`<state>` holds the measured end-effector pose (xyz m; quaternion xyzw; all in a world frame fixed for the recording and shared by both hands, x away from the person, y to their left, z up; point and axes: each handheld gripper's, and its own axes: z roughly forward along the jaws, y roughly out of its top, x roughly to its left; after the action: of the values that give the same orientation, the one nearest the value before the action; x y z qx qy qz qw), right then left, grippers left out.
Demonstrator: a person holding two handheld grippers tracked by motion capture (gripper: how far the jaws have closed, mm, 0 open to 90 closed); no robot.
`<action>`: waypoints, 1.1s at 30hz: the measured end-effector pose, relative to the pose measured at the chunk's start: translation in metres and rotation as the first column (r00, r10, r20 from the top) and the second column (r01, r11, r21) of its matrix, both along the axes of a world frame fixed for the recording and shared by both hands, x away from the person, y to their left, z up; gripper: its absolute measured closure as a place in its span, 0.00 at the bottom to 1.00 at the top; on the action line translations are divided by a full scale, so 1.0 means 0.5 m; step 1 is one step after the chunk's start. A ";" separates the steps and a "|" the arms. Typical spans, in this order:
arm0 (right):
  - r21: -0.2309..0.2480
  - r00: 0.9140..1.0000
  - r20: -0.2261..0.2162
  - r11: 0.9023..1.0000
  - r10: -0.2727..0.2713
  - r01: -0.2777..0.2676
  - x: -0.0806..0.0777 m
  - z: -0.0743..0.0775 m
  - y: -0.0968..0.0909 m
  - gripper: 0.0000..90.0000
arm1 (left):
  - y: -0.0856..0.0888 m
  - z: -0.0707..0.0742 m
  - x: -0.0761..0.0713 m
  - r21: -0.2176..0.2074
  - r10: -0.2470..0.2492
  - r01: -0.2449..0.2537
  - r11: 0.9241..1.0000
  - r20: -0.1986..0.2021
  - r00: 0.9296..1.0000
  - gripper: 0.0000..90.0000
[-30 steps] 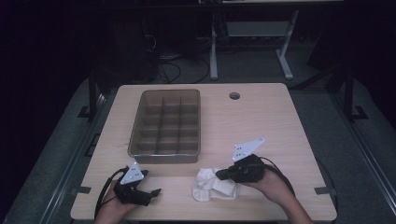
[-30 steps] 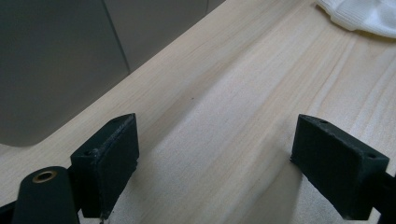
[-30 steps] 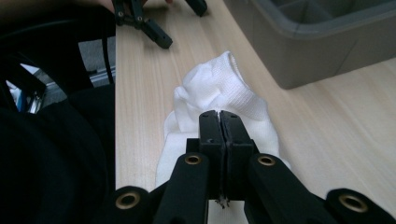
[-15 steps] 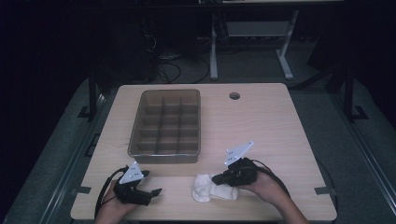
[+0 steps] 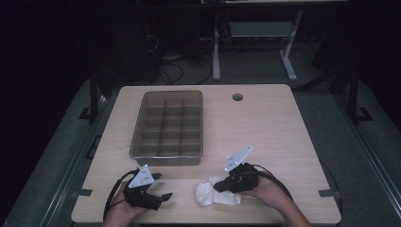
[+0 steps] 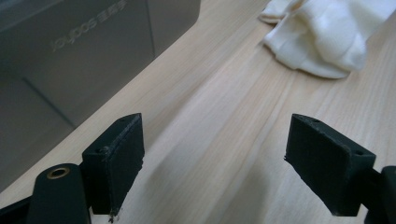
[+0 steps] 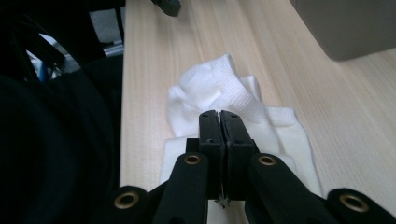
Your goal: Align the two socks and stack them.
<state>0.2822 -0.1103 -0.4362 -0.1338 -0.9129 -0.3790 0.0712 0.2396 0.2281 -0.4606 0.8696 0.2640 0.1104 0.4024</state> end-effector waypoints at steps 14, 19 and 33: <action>-0.059 0.997 0.061 0.997 -0.049 0.053 0.005 -0.026 0.007 0.83 | -0.067 0.032 -0.015 -0.090 -0.118 0.118 0.989 0.004 0.993 0.32; 0.013 0.993 0.056 0.994 -0.107 0.107 0.004 -0.002 -0.015 0.75 | -0.104 0.044 -0.014 -0.102 -0.186 0.185 0.977 0.001 0.982 0.47; 0.018 0.977 0.082 0.981 -0.194 0.194 -0.044 0.003 -0.111 0.75 | -0.215 0.031 -0.002 -0.059 -0.288 0.287 0.956 -0.021 0.957 0.64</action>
<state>0.2600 -0.1658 -0.4348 -0.2059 -0.8958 -0.3938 -0.0037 0.2386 0.1205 -0.4450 0.8887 0.1436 0.0307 0.4344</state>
